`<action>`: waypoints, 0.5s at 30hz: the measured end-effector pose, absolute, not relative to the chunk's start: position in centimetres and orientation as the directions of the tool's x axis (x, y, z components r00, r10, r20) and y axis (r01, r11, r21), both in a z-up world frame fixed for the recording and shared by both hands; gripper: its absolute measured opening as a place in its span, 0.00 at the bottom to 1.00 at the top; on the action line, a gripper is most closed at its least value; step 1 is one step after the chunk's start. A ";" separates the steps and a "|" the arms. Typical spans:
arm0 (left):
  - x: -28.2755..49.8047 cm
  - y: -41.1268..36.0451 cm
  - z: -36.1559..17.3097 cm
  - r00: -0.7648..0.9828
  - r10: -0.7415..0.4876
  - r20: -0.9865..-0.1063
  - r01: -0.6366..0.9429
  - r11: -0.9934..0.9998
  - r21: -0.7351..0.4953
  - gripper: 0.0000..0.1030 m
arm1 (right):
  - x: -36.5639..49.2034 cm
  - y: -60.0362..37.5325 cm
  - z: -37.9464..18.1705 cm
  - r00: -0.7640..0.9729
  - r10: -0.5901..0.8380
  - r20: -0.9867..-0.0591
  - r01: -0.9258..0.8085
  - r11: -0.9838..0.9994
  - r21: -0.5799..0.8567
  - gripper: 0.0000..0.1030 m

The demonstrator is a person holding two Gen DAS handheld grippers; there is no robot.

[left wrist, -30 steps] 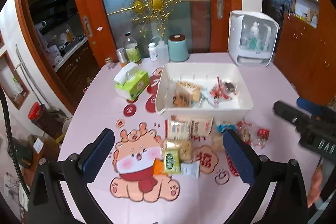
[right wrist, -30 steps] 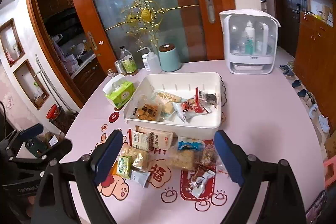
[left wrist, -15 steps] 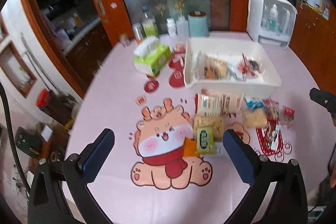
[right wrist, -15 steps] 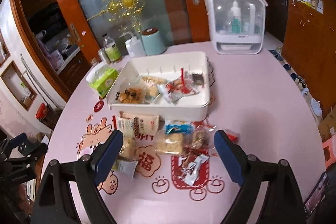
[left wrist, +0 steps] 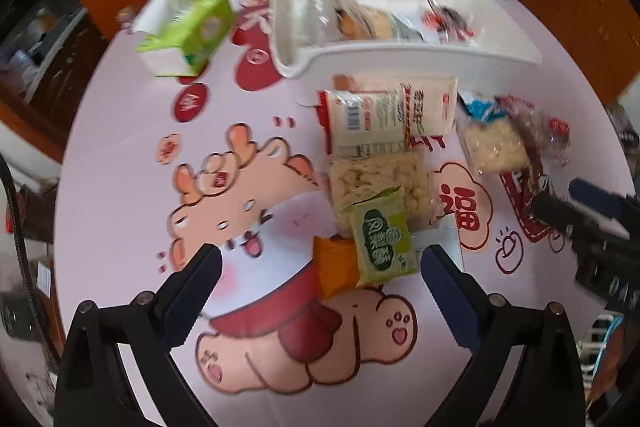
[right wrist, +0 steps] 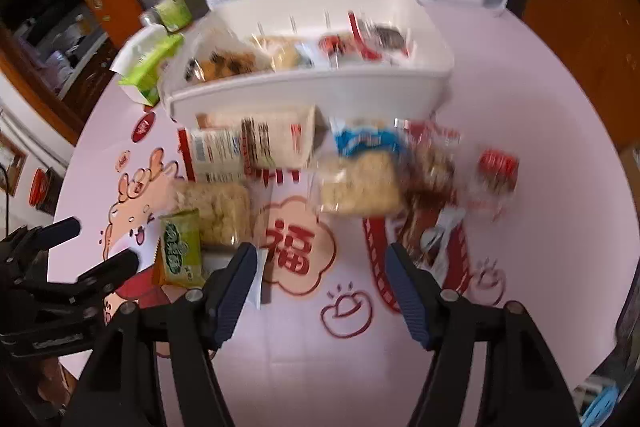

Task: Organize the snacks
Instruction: 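Move both tools back and lower left tool onto the green-wrapped cake, then close left tool on the green-wrapped cake while right tool grasps the orange-and-white bar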

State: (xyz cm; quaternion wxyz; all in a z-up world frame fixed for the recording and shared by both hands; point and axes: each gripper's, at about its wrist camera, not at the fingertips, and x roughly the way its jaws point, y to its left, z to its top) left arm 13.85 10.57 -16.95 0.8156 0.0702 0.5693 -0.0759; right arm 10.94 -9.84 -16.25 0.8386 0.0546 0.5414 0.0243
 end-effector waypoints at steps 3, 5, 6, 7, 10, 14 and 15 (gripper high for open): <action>15.1 9.8 -18.5 0.300 -0.066 -0.952 0.211 0.978 -0.002 0.96 | 10.2 -9.2 -17.4 0.390 0.088 -0.917 0.048 0.992 0.115 0.65; 15.9 9.3 -19.7 0.275 -0.058 -0.960 0.200 0.980 -0.001 0.91 | 9.8 -8.9 -17.9 0.378 0.083 -0.922 0.056 0.992 0.113 0.65; 16.3 8.9 -20.4 0.258 -0.051 -0.965 0.192 0.981 0.000 0.90 | 9.6 -8.9 -18.2 0.372 0.080 -0.925 0.059 0.992 0.109 0.65; 16.5 8.7 -20.8 0.248 -0.044 -0.968 0.186 0.983 0.003 0.87 | 9.5 -8.9 -18.4 0.367 0.079 -0.927 0.059 0.992 0.108 0.65; 17.1 8.2 -22.1 0.219 -0.049 -0.975 0.169 0.986 -0.012 0.67 | 9.4 -8.9 -18.8 0.355 0.081 -0.931 0.050 0.993 0.106 0.65; 17.0 8.4 -22.6 0.202 -0.093 -0.975 0.171 0.984 -0.059 0.34 | 9.5 -8.3 -18.8 0.368 0.111 -0.923 -0.018 0.994 0.112 0.65; 16.9 8.6 -22.5 0.210 -0.096 -0.973 0.182 0.982 -0.058 0.34 | 9.5 -8.0 -18.8 0.370 0.133 -0.919 -0.051 0.991 0.123 0.65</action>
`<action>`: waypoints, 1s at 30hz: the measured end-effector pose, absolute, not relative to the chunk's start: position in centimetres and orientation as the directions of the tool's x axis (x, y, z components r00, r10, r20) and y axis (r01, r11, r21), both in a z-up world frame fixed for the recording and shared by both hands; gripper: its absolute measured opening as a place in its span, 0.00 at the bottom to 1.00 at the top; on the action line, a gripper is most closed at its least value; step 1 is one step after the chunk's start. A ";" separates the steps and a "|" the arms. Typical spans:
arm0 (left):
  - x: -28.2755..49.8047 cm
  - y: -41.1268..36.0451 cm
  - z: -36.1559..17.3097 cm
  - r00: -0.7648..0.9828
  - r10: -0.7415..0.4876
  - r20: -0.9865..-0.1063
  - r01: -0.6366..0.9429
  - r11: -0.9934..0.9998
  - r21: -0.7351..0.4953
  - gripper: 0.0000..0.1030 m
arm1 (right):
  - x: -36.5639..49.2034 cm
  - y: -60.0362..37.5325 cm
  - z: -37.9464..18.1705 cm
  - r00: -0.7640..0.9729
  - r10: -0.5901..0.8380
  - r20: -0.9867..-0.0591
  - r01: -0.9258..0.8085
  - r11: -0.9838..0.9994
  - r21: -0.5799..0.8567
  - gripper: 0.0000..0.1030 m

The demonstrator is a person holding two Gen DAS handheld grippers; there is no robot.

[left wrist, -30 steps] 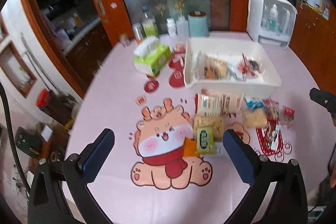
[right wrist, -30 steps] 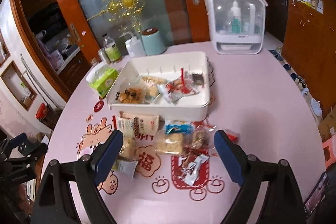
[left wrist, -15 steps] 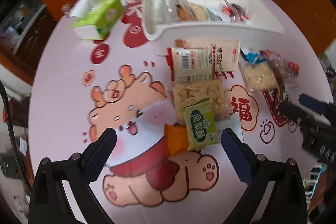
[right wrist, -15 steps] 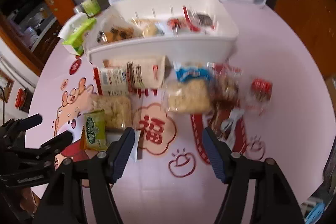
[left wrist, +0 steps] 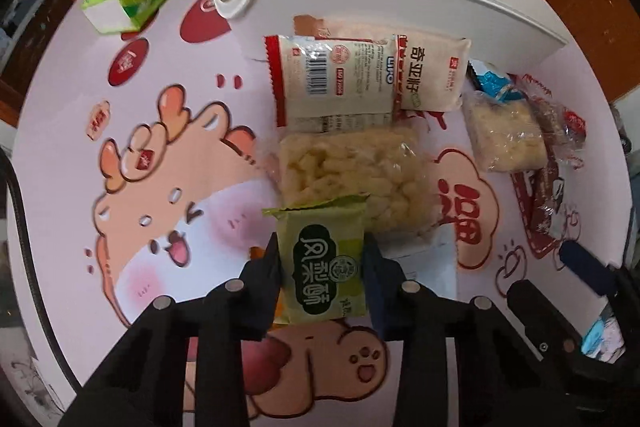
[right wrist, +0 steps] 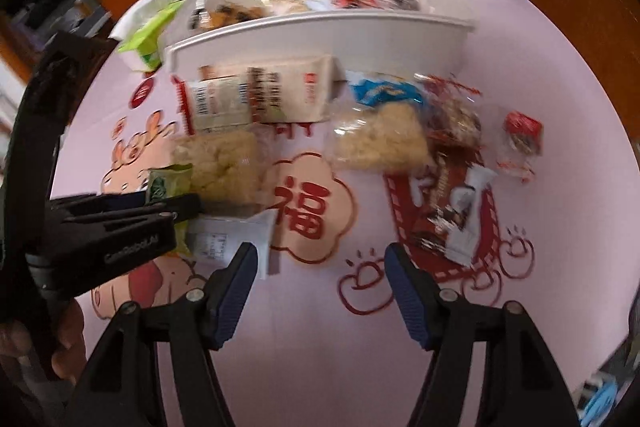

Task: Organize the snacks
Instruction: 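Close left tool on the green-wrapped cake while right tool grasps the orange-and-white bar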

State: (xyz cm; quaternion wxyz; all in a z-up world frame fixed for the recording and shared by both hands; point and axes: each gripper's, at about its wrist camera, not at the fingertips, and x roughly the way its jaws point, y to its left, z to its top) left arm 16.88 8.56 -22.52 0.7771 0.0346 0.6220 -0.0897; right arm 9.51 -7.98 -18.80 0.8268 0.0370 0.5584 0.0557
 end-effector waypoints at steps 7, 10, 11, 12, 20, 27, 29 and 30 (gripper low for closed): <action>15.1 12.7 -21.8 0.235 -0.057 -0.970 0.140 0.990 -0.024 0.34 | 10.1 -3.8 -19.7 0.332 0.235 -0.914 -0.353 0.929 0.111 0.65; 14.2 14.3 -21.4 0.237 -0.040 -0.971 0.110 0.994 -0.014 0.34 | 10.7 -2.2 -20.3 0.302 0.267 -0.915 -0.442 0.890 0.113 0.65; 13.9 14.7 -21.3 0.236 -0.033 -0.971 0.102 0.995 -0.009 0.34 | 10.9 -1.7 -20.5 0.290 0.278 -0.916 -0.472 0.874 0.115 0.65; 13.6 15.0 -21.3 0.235 -0.028 -0.972 0.094 0.996 -0.007 0.34 | 11.2 -1.1 -20.8 0.275 0.291 -0.916 -0.505 0.855 0.120 0.65; 13.1 17.4 -21.7 0.212 -0.009 -0.977 -0.021 1.000 -0.013 0.34 | 13.2 2.4 -23.7 0.150 0.289 -0.945 -0.672 0.732 0.117 0.66; 13.2 19.2 -22.1 0.198 0.013 -0.980 -0.093 0.996 -0.005 0.34 | 11.7 5.4 -24.0 0.190 0.249 -0.950 -0.792 0.611 0.002 0.48; 13.2 19.2 -22.0 0.199 0.011 -0.980 -0.097 0.995 -0.009 0.34 | 11.7 5.9 -23.8 0.190 0.232 -0.954 -0.789 0.615 -0.007 0.42; 13.2 19.2 -21.8 0.201 0.010 -0.980 -0.094 0.996 -0.009 0.34 | 11.7 6.0 -23.6 0.192 0.229 -0.954 -0.785 0.619 -0.009 0.39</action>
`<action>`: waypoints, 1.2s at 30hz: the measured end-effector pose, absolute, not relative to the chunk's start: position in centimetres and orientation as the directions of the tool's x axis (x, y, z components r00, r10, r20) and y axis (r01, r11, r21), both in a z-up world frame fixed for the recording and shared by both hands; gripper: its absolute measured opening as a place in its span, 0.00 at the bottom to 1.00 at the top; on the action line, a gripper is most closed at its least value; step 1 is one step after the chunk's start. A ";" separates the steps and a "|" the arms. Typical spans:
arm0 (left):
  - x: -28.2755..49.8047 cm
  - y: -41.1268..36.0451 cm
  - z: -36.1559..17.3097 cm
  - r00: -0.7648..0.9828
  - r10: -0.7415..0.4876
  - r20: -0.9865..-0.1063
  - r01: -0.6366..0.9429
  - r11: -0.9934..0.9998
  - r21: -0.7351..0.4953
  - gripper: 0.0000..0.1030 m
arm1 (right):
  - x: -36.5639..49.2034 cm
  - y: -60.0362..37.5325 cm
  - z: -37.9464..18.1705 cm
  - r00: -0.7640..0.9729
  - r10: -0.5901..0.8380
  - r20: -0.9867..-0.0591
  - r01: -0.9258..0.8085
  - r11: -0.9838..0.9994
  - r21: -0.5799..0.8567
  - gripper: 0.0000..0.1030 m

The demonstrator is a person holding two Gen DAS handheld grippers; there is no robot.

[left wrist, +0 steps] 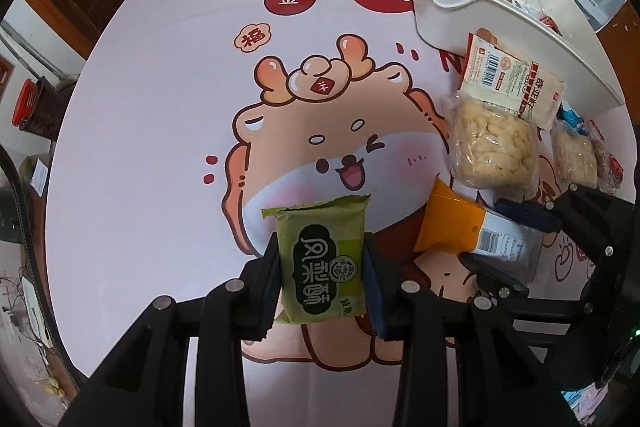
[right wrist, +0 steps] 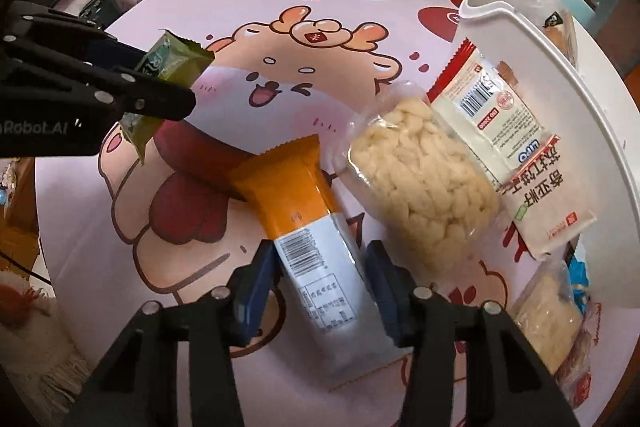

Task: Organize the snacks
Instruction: 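Close left tool on the green-wrapped cake while right tool grasps the orange-and-white bar, then lift and carry both held snacks over the white tray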

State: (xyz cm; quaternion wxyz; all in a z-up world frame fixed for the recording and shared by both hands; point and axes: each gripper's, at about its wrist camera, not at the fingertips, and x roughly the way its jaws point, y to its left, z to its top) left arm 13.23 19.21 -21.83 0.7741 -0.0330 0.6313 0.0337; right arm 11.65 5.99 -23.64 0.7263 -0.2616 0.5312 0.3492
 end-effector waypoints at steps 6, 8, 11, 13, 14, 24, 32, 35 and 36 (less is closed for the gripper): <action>13.0 18.0 -20.3 0.225 0.002 -0.974 -0.052 0.999 -0.010 0.34 | 10.3 4.2 -22.1 0.171 0.272 -0.947 -0.729 0.682 0.064 0.35; 13.0 17.4 -19.7 0.237 -0.004 -0.971 -0.033 0.999 -0.012 0.34 | 9.8 3.3 -21.2 0.177 0.291 -0.940 -0.706 0.703 0.085 0.35; 12.7 16.6 -18.6 0.251 -0.014 -0.968 -0.004 1.000 -0.015 0.34 | 9.3 1.2 -19.8 0.191 0.322 -0.927 -0.652 0.748 0.126 0.35; 12.7 15.9 -17.6 0.269 -0.021 -0.963 0.019 1.000 -0.016 0.34 | 9.2 -0.2 -18.6 0.207 0.350 -0.914 -0.607 0.779 0.161 0.35; 12.8 15.5 -17.2 0.277 -0.024 -0.961 0.032 0.999 -0.016 0.34 | 9.4 -0.7 -18.0 0.220 0.361 -0.906 -0.584 0.793 0.174 0.35; 14.3 11.6 -10.2 0.421 -0.048 -0.906 0.157 0.987 0.021 0.34 | 10.3 -6.7 -10.5 0.392 0.416 -0.821 -0.419 0.875 0.243 0.35; 16.4 10.5 -3.6 0.555 -0.056 -0.830 0.202 0.977 0.069 0.34 | 11.6 -10.8 -5.3 0.493 0.390 -0.777 -0.270 0.918 0.289 0.35; 17.8 10.3 -0.9 0.604 -0.062 -0.794 0.212 0.974 0.085 0.34 | 12.7 -12.4 -2.4 0.549 0.363 -0.753 -0.231 0.932 0.280 0.35; 18.4 10.1 0.2 0.624 -0.067 -0.778 0.216 0.972 0.089 0.34 | 13.2 -12.9 -1.2 0.572 0.351 -0.741 -0.216 0.936 0.276 0.35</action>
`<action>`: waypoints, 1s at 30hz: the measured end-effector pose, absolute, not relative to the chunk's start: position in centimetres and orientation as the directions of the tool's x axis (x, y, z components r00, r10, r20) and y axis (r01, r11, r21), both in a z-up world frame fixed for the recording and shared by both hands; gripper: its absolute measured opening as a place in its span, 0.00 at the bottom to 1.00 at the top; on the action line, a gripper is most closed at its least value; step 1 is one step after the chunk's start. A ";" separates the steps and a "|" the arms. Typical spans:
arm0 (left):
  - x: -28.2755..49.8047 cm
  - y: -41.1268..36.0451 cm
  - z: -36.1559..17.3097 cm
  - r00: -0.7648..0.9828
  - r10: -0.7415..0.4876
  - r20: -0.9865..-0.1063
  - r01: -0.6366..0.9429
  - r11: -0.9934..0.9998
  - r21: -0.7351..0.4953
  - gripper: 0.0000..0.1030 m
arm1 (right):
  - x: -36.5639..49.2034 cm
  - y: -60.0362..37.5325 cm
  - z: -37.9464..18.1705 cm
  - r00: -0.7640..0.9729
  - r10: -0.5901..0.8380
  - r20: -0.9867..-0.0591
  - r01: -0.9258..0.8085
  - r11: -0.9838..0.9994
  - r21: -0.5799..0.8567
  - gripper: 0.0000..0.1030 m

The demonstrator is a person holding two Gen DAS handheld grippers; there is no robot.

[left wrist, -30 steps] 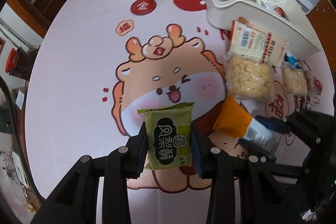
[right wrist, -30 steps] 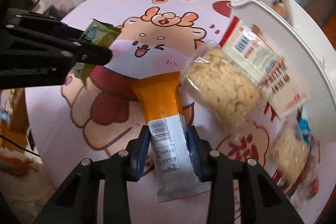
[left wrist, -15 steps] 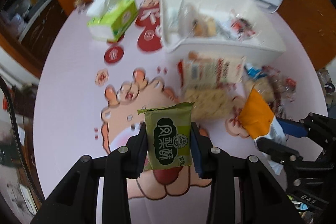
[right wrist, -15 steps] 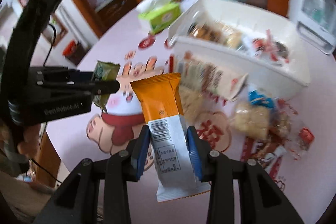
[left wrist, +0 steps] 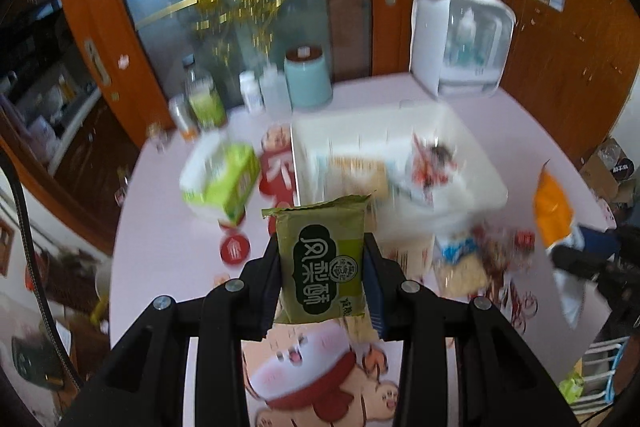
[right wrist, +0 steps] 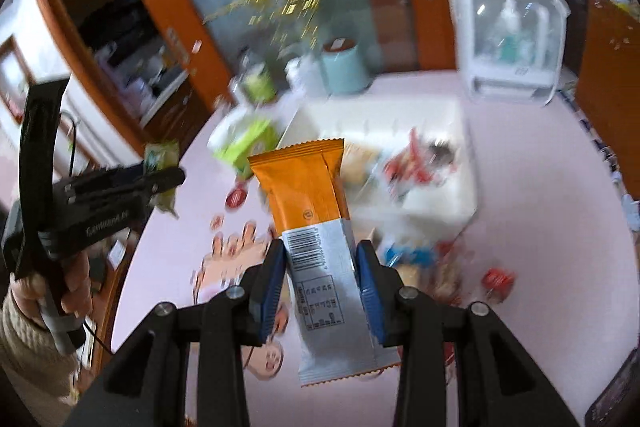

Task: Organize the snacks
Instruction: 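Lift and carry both held snacks over the white tray, then open both tools to drop the snacks into the white tray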

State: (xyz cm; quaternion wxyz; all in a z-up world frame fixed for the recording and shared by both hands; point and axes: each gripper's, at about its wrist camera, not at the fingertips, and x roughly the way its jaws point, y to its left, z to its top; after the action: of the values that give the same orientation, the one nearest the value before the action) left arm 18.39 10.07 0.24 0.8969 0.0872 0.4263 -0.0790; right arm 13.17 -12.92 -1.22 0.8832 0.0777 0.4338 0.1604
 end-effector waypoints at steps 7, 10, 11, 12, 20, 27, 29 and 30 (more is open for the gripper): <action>21.2 8.2 6.4 0.741 -0.092 -0.665 0.235 0.963 0.130 0.34 | 17.1 -15.8 6.0 0.701 0.316 -0.639 -0.157 0.943 0.294 0.36; 23.0 7.1 8.1 0.767 -0.101 -0.633 0.235 0.963 0.131 0.34 | 18.9 -16.0 7.6 0.742 0.277 -0.610 -0.130 0.953 0.274 0.36; 23.4 6.9 8.4 0.770 -0.106 -0.629 0.236 0.964 0.126 0.34 | 19.8 -16.1 8.0 0.754 0.267 -0.600 -0.123 0.955 0.271 0.36; 24.1 6.6 8.6 0.772 -0.112 -0.626 0.235 0.965 0.117 0.34 | 20.4 -16.2 8.0 0.759 0.261 -0.596 -0.115 0.956 0.272 0.36; 28.7 4.6 6.7 0.728 -0.145 -0.670 0.222 0.975 0.030 0.34 | 24.4 -16.6 5.7 0.739 0.249 -0.626 -0.064 0.951 0.303 0.36; 31.7 3.0 2.5 0.676 -0.127 -0.726 0.224 0.974 0.039 0.34 | 27.1 -17.1 2.3 0.694 0.247 -0.676 -0.030 0.948 0.317 0.36; 32.6 2.8 1.2 0.651 -0.146 -0.745 0.241 0.970 0.020 0.35 | 27.8 -17.4 1.2 0.681 0.250 -0.688 -0.022 0.947 0.322 0.36; 33.0 2.9 0.7 0.640 -0.157 -0.753 0.246 0.969 0.007 0.35 | 28.1 -17.4 0.8 0.676 0.249 -0.694 -0.018 0.946 0.323 0.36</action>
State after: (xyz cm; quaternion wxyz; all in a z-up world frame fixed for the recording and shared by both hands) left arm 32.96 2.85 0.73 0.9038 0.0545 0.4096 -0.1115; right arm 28.07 -17.43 0.84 0.9036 0.1463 0.3957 0.0739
